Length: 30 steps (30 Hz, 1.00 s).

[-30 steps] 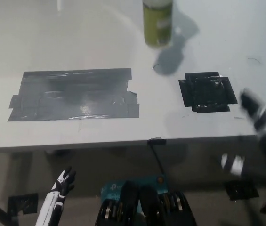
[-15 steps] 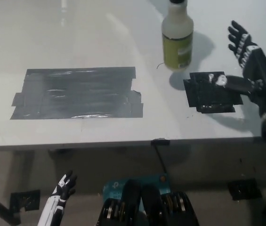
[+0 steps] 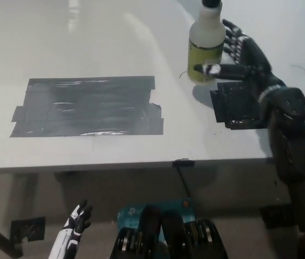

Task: A person hands a spray bottle to the robot which it grabs with its right hand and places on the black spot infront of it on the table

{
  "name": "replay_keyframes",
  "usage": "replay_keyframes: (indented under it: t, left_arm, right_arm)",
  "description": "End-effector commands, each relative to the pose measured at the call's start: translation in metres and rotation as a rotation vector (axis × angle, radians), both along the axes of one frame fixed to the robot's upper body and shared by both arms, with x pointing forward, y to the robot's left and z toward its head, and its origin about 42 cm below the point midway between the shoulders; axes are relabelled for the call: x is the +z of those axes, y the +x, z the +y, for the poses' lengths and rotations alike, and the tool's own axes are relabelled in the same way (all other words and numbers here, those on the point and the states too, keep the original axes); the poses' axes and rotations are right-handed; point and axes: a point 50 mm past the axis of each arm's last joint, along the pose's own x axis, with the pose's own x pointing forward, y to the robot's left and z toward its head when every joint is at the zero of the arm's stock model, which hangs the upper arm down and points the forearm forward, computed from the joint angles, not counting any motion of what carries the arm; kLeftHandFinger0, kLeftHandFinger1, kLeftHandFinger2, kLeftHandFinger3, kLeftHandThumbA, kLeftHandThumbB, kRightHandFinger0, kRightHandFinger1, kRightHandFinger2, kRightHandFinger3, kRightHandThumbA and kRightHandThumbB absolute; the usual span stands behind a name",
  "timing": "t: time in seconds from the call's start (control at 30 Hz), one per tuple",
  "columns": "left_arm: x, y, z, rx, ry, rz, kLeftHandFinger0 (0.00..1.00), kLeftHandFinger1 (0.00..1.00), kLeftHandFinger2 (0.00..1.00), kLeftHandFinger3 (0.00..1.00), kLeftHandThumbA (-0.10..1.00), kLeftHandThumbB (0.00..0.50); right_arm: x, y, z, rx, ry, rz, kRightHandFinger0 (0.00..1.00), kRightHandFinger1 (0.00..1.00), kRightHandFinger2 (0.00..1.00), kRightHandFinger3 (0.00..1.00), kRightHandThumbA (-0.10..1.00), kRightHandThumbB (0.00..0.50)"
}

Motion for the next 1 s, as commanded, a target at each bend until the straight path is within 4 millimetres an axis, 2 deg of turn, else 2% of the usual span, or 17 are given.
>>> replay_keyframes:
  t: [0.0,0.17,0.43,0.47,0.53,0.57,0.6,0.63,0.73,0.77,0.8,0.83,0.87,0.9,0.93,0.97]
  left_arm:
    - [0.006,-0.004,-0.004,-0.010,-0.028,-0.034,1.00,1.00,1.00,1.00,0.96,0.070]
    - [0.006,-0.006,-0.006,-0.015,-0.013,-0.044,1.00,1.00,1.00,1.00,1.00,0.027]
    - [0.008,-0.006,-0.005,-0.012,-0.026,-0.038,1.00,1.00,1.00,1.00,1.00,0.057]
    - [0.008,-0.006,-0.005,-0.016,-0.023,-0.043,1.00,1.00,1.00,1.00,1.00,0.047]
    - [0.009,-0.005,-0.005,-0.019,-0.015,-0.051,1.00,1.00,1.00,1.00,1.00,0.056]
    - [0.010,-0.002,-0.005,-0.020,-0.015,-0.054,1.00,1.00,1.00,1.00,1.00,0.050]
    - [0.011,-0.001,-0.006,-0.019,-0.017,-0.052,1.00,1.00,1.00,1.00,1.00,0.060]
    - [0.011,-0.001,-0.006,-0.018,-0.020,-0.049,1.00,1.00,1.00,1.00,1.00,0.068]
    - [0.011,-0.001,-0.006,-0.018,-0.020,-0.048,1.00,1.00,1.00,1.00,1.00,0.068]
    - [0.011,0.000,-0.005,-0.019,-0.019,-0.052,1.00,1.00,1.00,1.00,1.00,0.065]
    - [0.011,0.002,-0.005,-0.020,-0.020,-0.056,1.00,1.00,1.00,1.00,1.00,0.063]
    - [0.012,0.002,-0.004,-0.020,-0.022,-0.057,1.00,1.00,1.00,1.00,1.00,0.063]
    - [0.013,0.005,-0.005,-0.022,-0.023,-0.061,1.00,1.00,1.00,1.00,1.00,0.058]
    - [0.013,0.006,-0.005,-0.022,-0.022,-0.062,1.00,1.00,1.00,1.00,1.00,0.056]
    - [0.013,0.006,-0.005,-0.020,-0.021,-0.061,1.00,1.00,1.00,1.00,1.00,0.044]
    - [0.014,0.006,-0.005,-0.020,-0.018,-0.060,1.00,1.00,1.00,1.00,1.00,0.042]
  right_arm:
    - [0.048,0.014,0.029,0.058,-0.006,-0.088,1.00,1.00,1.00,1.00,0.94,0.500]
    - [0.061,0.012,0.046,0.083,-0.048,-0.108,1.00,1.00,1.00,1.00,0.95,0.500]
    - [0.054,0.023,0.051,0.057,-0.088,-0.040,1.00,1.00,1.00,1.00,0.96,0.500]
    - [0.053,0.025,0.051,0.070,-0.042,-0.028,1.00,1.00,1.00,1.00,0.90,0.500]
    - [0.051,0.027,0.050,0.083,-0.026,-0.045,1.00,1.00,1.00,1.00,0.87,0.500]
    - [0.052,0.030,0.049,0.082,-0.008,-0.041,1.00,1.00,1.00,1.00,0.80,0.500]
    - [0.051,0.032,0.049,0.027,-0.038,-0.040,1.00,1.00,1.00,1.00,0.65,0.452]
    - [0.049,0.035,0.048,-0.015,0.002,-0.015,0.61,0.64,0.83,1.00,0.43,0.445]
    - [0.048,0.037,0.049,-0.025,0.026,-0.005,0.61,0.64,0.83,1.00,0.43,0.445]
    - [0.043,0.039,0.049,-0.076,0.012,-0.031,0.03,0.08,0.23,0.27,0.17,0.313]
    - [0.039,0.039,0.048,-0.104,0.019,-0.054,0.01,0.05,0.24,0.21,0.06,0.302]
    - [0.038,0.039,0.048,-0.109,0.022,-0.063,0.00,0.09,0.31,0.23,0.08,0.313]
    - [0.039,0.038,0.047,-0.112,0.030,-0.090,0.00,0.18,0.43,0.31,0.13,0.325]
    - [0.039,0.038,0.047,-0.111,0.035,-0.101,0.00,0.20,0.46,0.29,0.13,0.326]
    - [0.040,0.037,0.047,-0.117,0.034,-0.127,0.01,0.24,0.47,0.18,0.13,0.329]
    - [0.041,0.036,0.047,-0.123,0.031,-0.148,0.00,0.25,0.46,0.12,0.13,0.330]
